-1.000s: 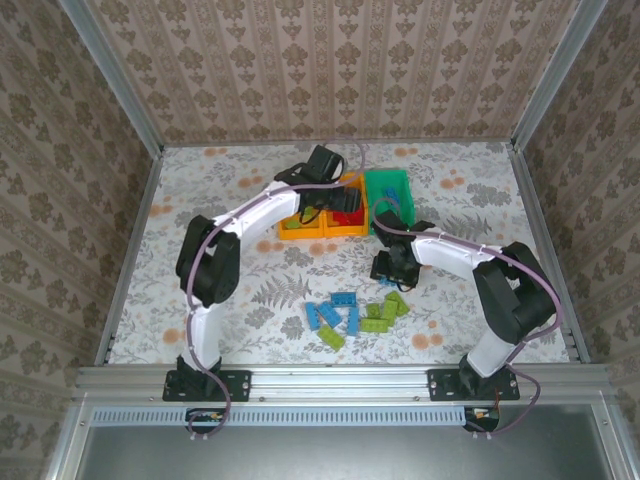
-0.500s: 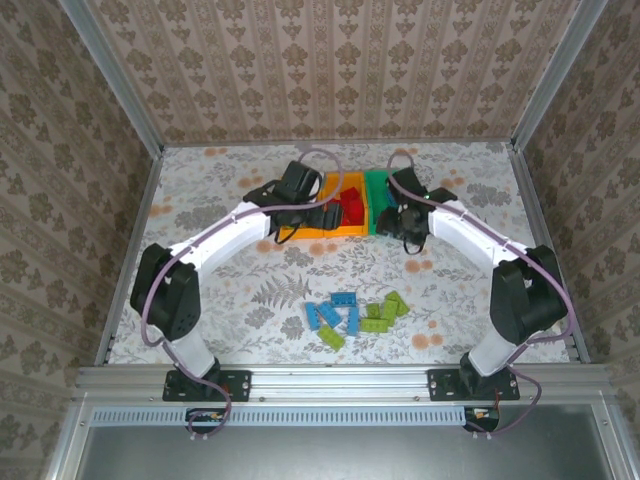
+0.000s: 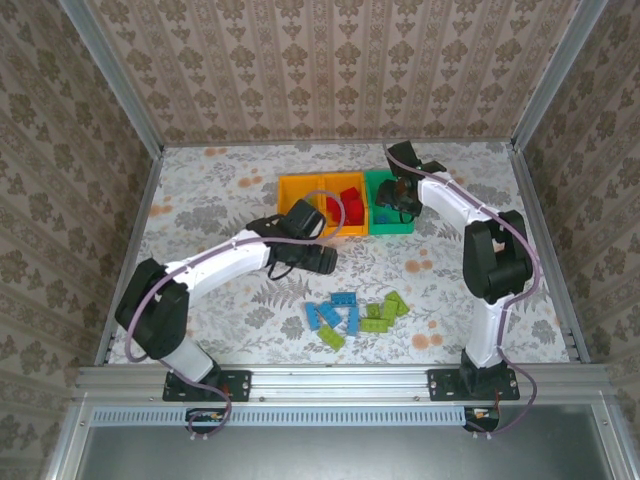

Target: Sort the legos into containers by color

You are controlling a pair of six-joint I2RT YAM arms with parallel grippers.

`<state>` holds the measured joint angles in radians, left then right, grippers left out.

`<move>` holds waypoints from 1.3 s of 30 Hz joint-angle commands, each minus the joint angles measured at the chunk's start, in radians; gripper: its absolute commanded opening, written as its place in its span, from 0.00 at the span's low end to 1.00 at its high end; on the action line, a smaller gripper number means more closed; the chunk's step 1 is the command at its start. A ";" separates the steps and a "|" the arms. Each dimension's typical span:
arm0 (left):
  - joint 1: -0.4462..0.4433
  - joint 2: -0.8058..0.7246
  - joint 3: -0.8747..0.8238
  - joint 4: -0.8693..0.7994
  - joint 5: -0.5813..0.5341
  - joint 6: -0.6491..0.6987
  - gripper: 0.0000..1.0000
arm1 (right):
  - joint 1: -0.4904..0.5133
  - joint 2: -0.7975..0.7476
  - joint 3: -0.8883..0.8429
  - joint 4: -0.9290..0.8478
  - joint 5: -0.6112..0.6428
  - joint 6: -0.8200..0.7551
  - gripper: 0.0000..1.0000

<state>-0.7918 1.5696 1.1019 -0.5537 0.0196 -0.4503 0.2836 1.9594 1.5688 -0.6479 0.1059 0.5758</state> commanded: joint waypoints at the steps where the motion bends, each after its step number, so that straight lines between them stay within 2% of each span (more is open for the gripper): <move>1: -0.021 -0.039 -0.058 -0.063 0.042 -0.095 0.87 | -0.006 0.023 0.049 -0.025 0.017 -0.015 0.71; 10: -0.084 -0.073 -0.115 -0.182 0.079 -0.202 0.86 | -0.006 -0.011 0.006 0.000 -0.019 -0.007 0.81; 12: -0.092 -0.081 -0.120 -0.202 0.095 -0.217 0.83 | -0.005 -0.026 0.000 0.000 -0.023 -0.007 0.82; 16: -0.107 -0.095 -0.148 -0.192 0.136 -0.255 0.77 | -0.006 -0.064 -0.029 0.019 -0.033 -0.007 0.82; 28: -0.162 -0.013 -0.164 -0.148 0.217 -0.345 0.74 | -0.009 -0.124 -0.092 0.037 -0.008 -0.013 0.83; 39: -0.170 0.042 -0.166 -0.151 0.214 -0.348 0.51 | -0.052 -0.192 -0.155 0.051 0.041 -0.022 0.86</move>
<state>-0.9562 1.5986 0.9360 -0.6930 0.2363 -0.7868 0.2531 1.8091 1.4353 -0.6041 0.1059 0.5709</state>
